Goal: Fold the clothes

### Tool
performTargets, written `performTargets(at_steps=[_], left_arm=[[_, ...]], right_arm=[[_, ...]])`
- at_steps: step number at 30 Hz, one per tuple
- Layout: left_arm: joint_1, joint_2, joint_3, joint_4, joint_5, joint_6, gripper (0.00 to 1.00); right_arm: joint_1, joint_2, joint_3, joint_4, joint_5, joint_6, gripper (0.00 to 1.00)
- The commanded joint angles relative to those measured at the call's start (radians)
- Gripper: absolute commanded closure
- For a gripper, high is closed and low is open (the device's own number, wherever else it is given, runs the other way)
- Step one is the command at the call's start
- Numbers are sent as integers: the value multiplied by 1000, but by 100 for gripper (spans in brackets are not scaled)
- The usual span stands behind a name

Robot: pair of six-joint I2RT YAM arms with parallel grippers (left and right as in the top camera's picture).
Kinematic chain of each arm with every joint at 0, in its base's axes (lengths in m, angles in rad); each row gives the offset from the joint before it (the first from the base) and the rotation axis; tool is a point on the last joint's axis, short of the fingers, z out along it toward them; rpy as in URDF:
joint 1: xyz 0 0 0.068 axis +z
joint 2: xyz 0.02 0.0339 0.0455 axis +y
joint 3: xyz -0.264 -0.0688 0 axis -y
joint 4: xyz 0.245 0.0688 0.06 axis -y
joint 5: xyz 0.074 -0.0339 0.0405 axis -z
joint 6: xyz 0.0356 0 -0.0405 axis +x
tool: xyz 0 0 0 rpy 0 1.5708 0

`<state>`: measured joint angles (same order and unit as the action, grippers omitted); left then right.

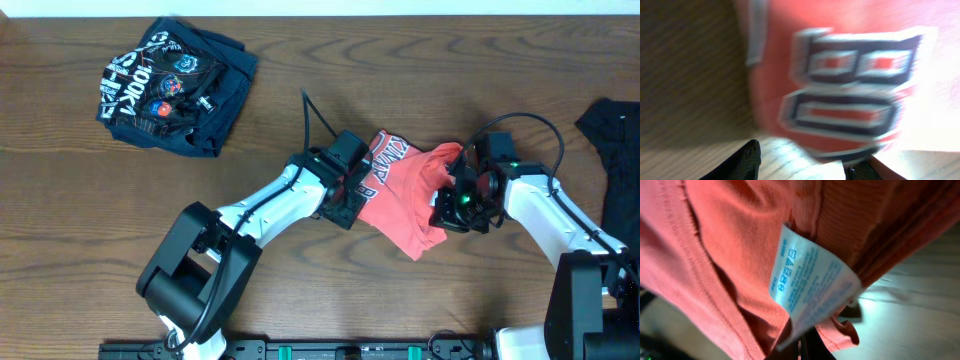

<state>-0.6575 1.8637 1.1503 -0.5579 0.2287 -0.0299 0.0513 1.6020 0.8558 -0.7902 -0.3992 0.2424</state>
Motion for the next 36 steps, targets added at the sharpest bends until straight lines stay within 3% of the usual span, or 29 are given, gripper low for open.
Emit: performTargets(at_steps=[1,4,10,11,14,18,23,26,28,30,36], left_arm=[[32,6,6,-1,-17,-10,46],[51,3,6,-20,-12,-9,48],[77,-60,47,-112,-8,-9,45],[77,-79,57,-109,-2,-9,41],[77,-129,66,-32,15,-9,36],[77,-138,64,116,80,-9,32],[76,-79,63,167,162,-10,32],[70,-31,63,169,250,-9,32],[60,3,63,169,258,-9,32],[48,35,63,169,258,-9,32],[29,92,60,152,258,-10,32]], right_arm=[[-27,6,-2,-6,81,26,80],[-49,-4,0,-4,-8,-45,64],[-133,-121,2,45,-103,-100,55],[-153,-143,2,61,-103,-88,55],[-192,-174,2,116,-103,-40,65],[-185,-161,-1,202,-102,-32,66],[-154,-101,-1,296,-9,3,66],[-153,-62,-1,367,17,46,75],[-153,-47,-1,396,7,50,88],[-154,-46,-1,394,9,49,99],[-207,-67,0,203,143,127,99]])
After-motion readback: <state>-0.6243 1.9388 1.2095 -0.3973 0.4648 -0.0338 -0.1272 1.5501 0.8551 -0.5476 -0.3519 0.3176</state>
